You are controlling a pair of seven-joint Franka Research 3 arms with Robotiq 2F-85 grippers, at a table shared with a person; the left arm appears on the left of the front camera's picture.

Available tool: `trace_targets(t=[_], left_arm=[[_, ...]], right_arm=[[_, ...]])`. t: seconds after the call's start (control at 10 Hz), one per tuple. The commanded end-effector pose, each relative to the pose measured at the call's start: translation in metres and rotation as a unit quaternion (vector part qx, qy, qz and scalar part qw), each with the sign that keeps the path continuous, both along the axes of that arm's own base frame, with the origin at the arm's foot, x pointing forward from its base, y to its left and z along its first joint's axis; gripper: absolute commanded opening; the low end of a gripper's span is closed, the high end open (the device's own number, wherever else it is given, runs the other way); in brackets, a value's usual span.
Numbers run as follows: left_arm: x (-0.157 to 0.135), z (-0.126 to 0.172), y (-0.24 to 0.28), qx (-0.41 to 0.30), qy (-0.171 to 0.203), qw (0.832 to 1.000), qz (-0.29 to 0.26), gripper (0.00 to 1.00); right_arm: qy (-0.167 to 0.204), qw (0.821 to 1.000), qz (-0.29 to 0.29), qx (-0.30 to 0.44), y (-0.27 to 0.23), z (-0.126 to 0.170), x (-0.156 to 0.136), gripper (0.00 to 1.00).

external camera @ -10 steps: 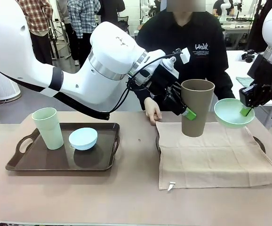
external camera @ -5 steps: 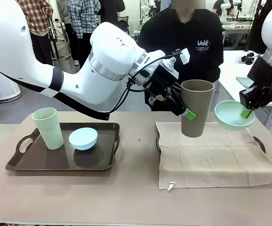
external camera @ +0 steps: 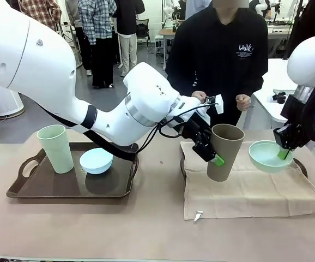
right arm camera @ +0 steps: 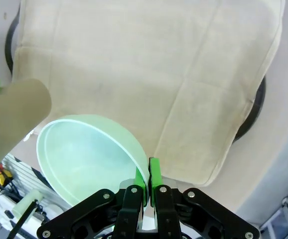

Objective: Set up a tray with a mat and arrange the tableware.
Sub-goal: Place the Picnic Bowl and Reusable plastic cup back onto the Handle tray in front of the human's position.

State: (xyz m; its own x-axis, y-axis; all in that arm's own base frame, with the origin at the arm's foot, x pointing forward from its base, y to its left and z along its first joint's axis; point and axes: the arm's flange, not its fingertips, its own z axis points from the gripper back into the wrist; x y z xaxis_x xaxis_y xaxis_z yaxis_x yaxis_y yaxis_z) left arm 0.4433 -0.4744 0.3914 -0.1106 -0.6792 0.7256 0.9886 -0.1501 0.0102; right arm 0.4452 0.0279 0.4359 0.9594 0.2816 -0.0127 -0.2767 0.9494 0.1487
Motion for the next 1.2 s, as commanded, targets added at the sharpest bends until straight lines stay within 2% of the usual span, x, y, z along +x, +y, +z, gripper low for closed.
trace_targets(t=[0.0,0.1,0.2,0.4,0.6,0.8,0.9,1.1], left_arm=[[-0.005,0.016,0.007,-0.004,0.000,1.000,-0.001,0.85],[-0.005,0.016,0.007,-0.004,0.000,1.000,-0.001,0.85],[0.000,0.003,0.001,-0.001,-0.001,1.000,0.000,0.85],[0.008,0.008,0.007,-0.055,-0.067,0.996,0.019,0.85],[0.021,-0.003,0.013,-0.060,-0.098,0.993,0.035,0.85],[0.027,-0.021,0.012,-0.051,-0.080,0.995,0.036,0.85],[0.029,-0.028,0.012,-0.051,-0.081,0.995,0.033,0.85],[0.036,-0.038,0.011,-0.058,-0.088,0.994,0.023,0.85]], right_arm=[[-0.015,1.000,0.001,0.001,0.001,0.016,-0.006,0.04],[-0.015,1.000,0.001,0.001,0.001,0.016,-0.006,0.04],[-0.009,1.000,0.000,0.000,0.000,0.009,-0.002,0.04],[-0.034,0.999,0.000,0.006,-0.008,-0.009,0.015,0.04],[-0.045,0.999,-0.015,0.003,-0.019,-0.029,0.037,0.04],[-0.051,0.999,-0.017,0.010,-0.029,-0.042,0.049,0.04],[-0.055,0.998,-0.011,0.020,-0.033,-0.047,0.054,0.04],[-0.042,0.999,-0.006,0.028,-0.033,-0.058,0.061,0.04]])
